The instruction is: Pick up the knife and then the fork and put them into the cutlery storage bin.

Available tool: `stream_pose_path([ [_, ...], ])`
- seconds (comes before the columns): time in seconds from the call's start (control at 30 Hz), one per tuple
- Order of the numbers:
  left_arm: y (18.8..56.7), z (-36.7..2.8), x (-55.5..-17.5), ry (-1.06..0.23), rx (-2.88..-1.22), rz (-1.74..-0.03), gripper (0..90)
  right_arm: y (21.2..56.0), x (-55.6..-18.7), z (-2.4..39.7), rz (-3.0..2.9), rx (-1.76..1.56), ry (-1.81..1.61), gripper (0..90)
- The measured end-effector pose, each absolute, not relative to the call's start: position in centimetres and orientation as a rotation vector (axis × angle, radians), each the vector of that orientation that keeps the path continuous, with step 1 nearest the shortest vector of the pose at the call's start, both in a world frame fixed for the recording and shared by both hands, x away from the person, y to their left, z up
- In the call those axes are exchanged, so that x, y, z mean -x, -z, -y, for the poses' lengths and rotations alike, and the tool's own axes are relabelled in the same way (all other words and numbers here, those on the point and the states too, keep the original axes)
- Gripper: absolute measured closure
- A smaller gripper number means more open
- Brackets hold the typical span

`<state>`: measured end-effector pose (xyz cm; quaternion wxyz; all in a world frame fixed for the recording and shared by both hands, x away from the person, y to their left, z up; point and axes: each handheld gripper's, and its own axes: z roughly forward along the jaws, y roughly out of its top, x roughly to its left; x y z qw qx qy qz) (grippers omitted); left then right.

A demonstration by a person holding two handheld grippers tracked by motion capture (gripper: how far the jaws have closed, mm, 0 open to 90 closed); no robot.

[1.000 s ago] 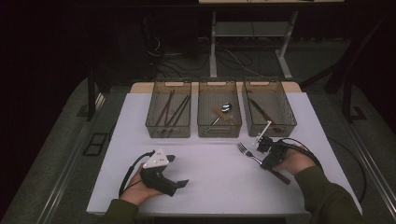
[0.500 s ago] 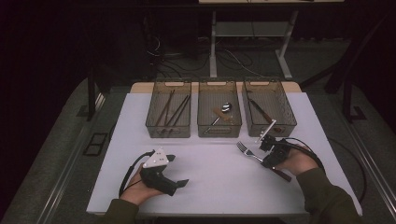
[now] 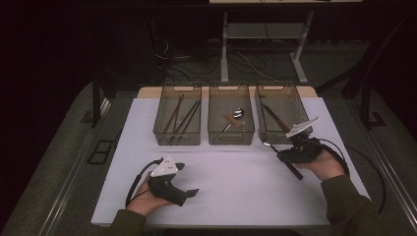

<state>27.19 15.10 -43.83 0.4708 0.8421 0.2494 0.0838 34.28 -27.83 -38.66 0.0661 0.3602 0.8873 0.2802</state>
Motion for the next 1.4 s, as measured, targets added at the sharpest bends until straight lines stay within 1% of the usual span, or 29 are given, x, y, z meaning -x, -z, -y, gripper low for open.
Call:
stream_pose_path([
  [0.33,43.8,-15.2,-27.1,-0.206,-2.060,-0.613,0.0,36.1,-35.2,29.2,-2.497,-1.099,-1.053,77.0],
  [0.63,43.8,-15.1,-27.1,-0.204,-2.060,-0.612,0.0,34.2,-37.4,30.5,-2.306,-1.172,-1.214,77.0],
  [0.87,43.8,-15.1,-27.1,-0.202,-2.061,-0.609,0.0,33.1,-39.5,31.5,-2.172,-1.216,-1.235,77.0],
  [1.13,43.8,-15.1,-27.1,-0.197,-2.058,-0.609,0.0,33.6,-42.4,32.9,-2.046,-1.308,-1.194,77.0],
  [1.4,43.8,-15.1,-27.1,-0.195,-2.057,-0.609,0.0,36.5,-44.5,33.7,-2.049,-1.413,-1.068,77.0],
])
